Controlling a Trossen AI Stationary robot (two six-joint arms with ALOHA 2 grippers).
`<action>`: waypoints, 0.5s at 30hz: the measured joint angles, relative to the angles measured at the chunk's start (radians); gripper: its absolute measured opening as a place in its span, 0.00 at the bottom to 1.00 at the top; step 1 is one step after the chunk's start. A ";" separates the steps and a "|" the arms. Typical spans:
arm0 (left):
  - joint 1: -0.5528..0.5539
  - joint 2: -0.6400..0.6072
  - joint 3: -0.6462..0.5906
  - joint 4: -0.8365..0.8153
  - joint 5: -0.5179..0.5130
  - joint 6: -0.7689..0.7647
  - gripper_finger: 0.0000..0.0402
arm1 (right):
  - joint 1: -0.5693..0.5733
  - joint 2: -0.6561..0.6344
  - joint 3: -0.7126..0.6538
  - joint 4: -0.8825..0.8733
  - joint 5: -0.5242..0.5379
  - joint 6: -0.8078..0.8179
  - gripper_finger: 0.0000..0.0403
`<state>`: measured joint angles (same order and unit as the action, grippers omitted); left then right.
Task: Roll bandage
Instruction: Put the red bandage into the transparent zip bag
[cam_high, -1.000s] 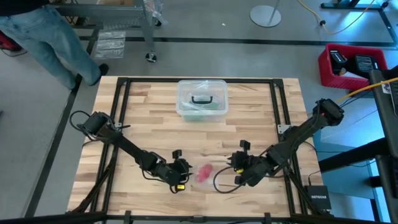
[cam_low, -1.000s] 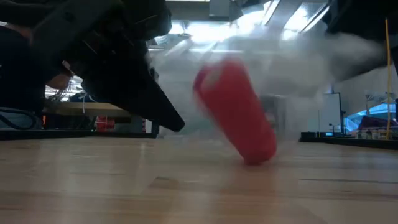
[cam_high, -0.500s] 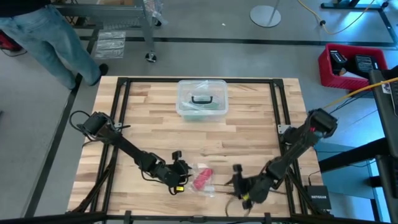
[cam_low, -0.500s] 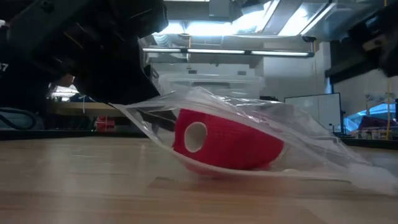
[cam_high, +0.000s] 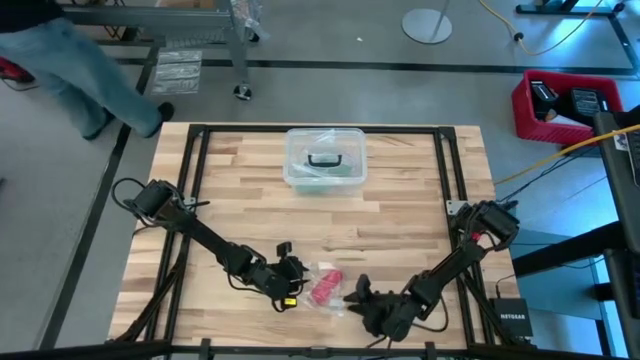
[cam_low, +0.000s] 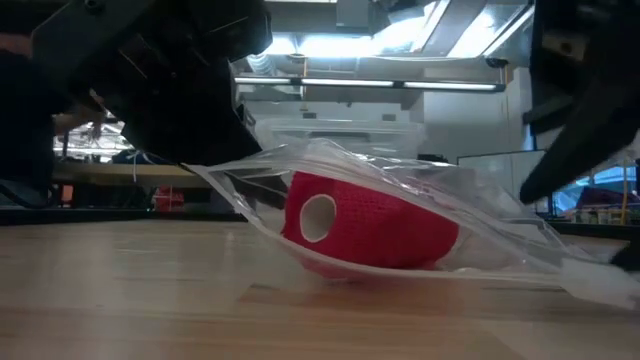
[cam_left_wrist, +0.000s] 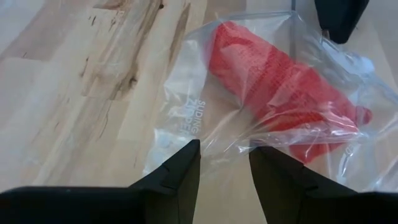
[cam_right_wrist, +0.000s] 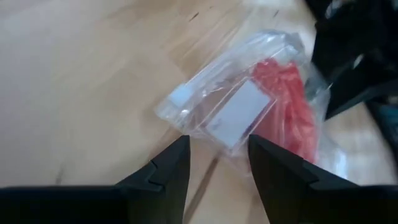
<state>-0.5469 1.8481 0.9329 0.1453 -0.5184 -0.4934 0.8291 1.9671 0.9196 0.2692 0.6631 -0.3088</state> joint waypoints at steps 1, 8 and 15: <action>0.000 0.000 0.000 0.002 -0.001 0.000 0.32 | 0.000 0.001 0.001 0.003 0.015 -0.024 0.41; 0.006 0.000 0.000 0.003 -0.001 -0.004 0.32 | -0.007 -0.001 0.003 -0.038 -0.036 -0.123 0.41; 0.007 0.000 0.000 0.019 -0.001 -0.005 0.32 | -0.054 -0.001 0.001 -0.049 -0.117 -0.141 0.41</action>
<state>-0.5404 1.8481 0.9329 0.1642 -0.5198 -0.4989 0.7756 1.9663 0.9211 0.2202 0.5461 -0.4494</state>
